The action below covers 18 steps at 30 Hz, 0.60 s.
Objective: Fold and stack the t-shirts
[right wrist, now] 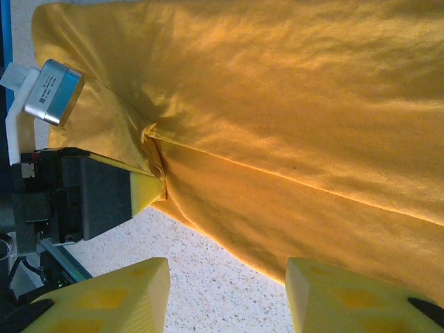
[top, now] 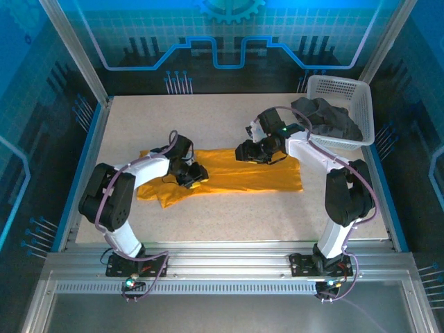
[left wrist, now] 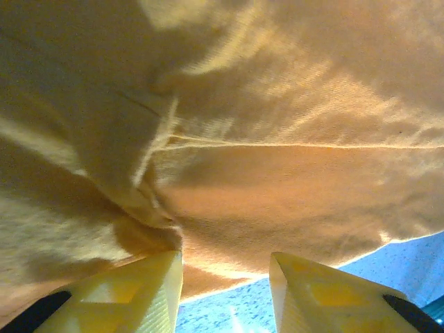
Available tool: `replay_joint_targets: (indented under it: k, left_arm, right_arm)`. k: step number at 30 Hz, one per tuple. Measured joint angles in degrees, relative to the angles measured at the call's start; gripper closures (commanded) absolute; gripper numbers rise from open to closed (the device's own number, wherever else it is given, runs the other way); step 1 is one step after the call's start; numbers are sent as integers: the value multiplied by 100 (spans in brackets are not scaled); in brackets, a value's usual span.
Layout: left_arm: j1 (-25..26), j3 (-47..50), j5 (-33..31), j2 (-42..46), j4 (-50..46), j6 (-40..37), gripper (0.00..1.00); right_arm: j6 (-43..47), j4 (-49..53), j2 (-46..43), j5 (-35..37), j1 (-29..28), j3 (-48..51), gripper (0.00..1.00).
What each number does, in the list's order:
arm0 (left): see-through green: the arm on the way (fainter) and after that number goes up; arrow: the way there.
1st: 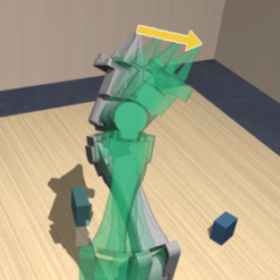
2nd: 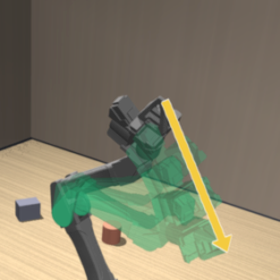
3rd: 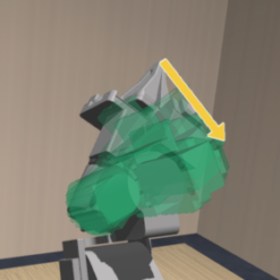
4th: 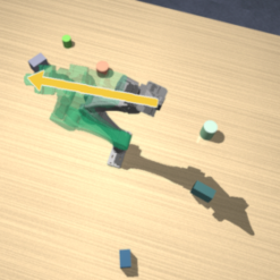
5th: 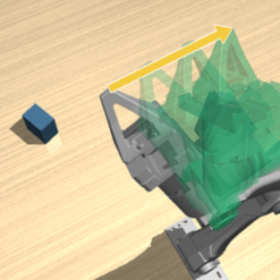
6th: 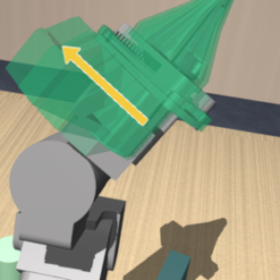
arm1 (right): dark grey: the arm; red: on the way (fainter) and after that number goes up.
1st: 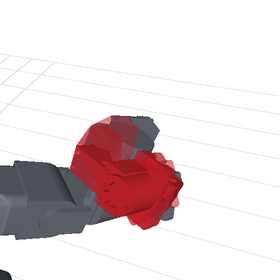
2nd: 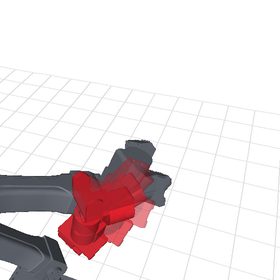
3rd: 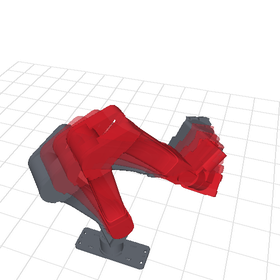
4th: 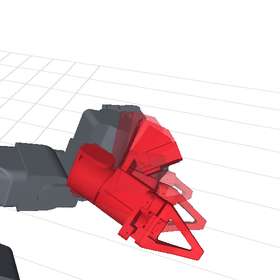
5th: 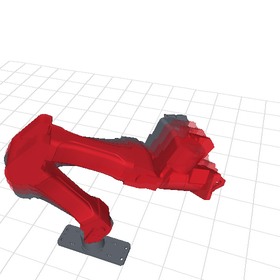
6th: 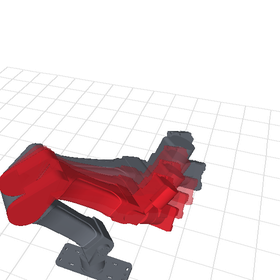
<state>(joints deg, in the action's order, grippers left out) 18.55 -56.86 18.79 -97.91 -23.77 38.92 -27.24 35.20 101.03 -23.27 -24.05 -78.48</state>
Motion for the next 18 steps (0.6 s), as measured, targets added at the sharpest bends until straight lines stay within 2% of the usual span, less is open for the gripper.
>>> replay_joint_targets:
  k: [4, 8, 11, 14, 18]
  left_arm:
    - [-568, 24, -232, 507, -343, -120, 60]
    - [-1714, 197, -459, 1180, -457, -337, 61]
    - [-2354, 299, -575, 1259, -483, -542, 61]
    - [-2710, 374, -654, 1189, -514, -741, 60]
    - [-2911, 378, -726, 901, -439, -953, 60]
  right_arm:
    - [-17, -37, 0, -81, 0, 0, 51]
    - [-17, -72, 0, -162, -7, 0, 51]
    - [-17, -83, 0, -212, -15, 2, 51]
    - [-15, -83, 2, -262, -37, 0, 51]
    - [-15, -81, 7, -273, -39, 0, 51]
